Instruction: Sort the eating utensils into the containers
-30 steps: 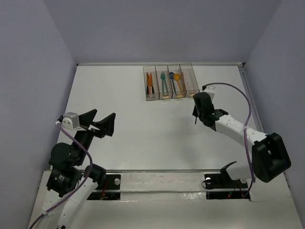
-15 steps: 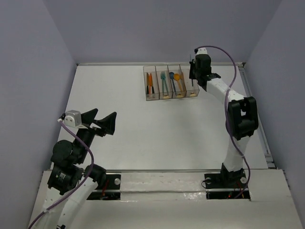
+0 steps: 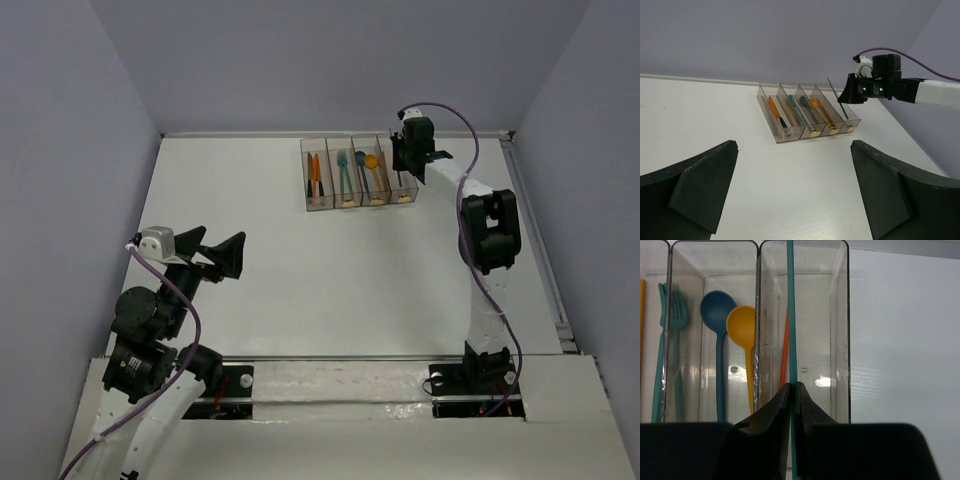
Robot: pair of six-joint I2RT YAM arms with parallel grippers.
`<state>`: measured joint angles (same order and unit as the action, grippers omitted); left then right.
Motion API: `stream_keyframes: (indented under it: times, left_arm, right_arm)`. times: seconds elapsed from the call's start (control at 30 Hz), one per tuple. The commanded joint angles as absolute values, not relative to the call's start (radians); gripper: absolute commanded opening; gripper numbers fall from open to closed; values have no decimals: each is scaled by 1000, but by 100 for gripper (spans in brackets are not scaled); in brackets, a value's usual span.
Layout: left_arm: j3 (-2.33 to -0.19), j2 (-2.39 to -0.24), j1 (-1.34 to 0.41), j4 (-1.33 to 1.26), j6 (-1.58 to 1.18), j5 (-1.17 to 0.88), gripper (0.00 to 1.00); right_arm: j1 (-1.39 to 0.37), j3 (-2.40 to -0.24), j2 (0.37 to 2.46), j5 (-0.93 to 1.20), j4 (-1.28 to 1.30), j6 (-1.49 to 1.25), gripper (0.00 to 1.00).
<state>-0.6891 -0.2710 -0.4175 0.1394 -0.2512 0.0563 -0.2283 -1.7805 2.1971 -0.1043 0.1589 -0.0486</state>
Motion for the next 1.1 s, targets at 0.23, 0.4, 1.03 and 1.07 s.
stream_keyframes:
  times: [0.23,0.4,1.03,1.07]
  left_arm:
    - [-723,-287,-411,92,-242,43,99]
    - [-723,-291,-402,95,-242,43,99]
    - [-762,-238,-393,80,-262,72,99]
    - [-782,-236,-393,81,-262,75,99]
  right_arm:
    - [-229,-1776,2109,-140,176,-57,78]
    - [-229,-1750,1990,-112,183,-83,90]
    - [-238,-924,620,74,92,-376,100]
    - [-238,-908,527,49,110,-385,100]
